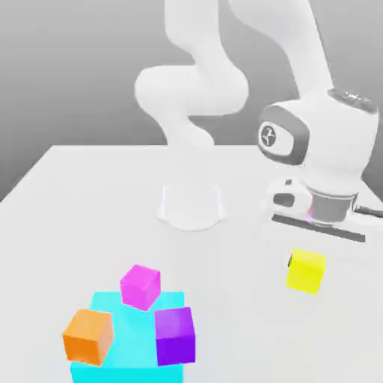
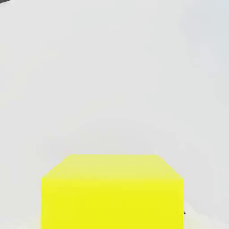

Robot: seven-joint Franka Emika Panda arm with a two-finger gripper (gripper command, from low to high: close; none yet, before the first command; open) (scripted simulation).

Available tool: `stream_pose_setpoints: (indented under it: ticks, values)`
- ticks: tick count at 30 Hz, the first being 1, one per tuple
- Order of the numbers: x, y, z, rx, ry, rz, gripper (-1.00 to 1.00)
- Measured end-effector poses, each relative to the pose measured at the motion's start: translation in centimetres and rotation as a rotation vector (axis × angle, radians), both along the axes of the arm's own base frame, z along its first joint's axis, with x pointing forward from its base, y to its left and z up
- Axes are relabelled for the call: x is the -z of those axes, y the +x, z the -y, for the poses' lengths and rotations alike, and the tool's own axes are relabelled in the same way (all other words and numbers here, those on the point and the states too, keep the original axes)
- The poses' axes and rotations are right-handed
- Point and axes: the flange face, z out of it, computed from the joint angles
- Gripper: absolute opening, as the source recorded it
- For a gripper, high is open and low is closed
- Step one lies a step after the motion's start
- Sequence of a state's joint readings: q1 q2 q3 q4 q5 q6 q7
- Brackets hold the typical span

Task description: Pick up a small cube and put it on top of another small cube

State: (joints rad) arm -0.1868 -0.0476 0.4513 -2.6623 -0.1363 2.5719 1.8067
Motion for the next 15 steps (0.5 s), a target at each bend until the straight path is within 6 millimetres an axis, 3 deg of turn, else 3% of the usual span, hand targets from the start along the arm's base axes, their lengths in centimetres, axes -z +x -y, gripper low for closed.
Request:
stream_pose_setpoints:
  ticks: [4, 7, 9, 11, 12, 15]
  values:
    - [-4.0, 1.1, 9.5, 0.314, 0.024, 0.017, -1.00]
    - [-6.8, 0.2, 16.9, 0.555, 0.074, 0.041, -1.00]
    - [-5.7, -0.1, 18.7, 0.614, 0.087, 0.048, -1.00]
    - [-3.4, -0.2, 19.1, 0.628, 0.091, 0.050, -1.00]
    - [-2.3, -0.3, 19.2, 0.630, 0.092, 0.050, 1.00]
    - [-2.3, -0.3, 19.2, 0.630, 0.092, 0.050, 1.00]
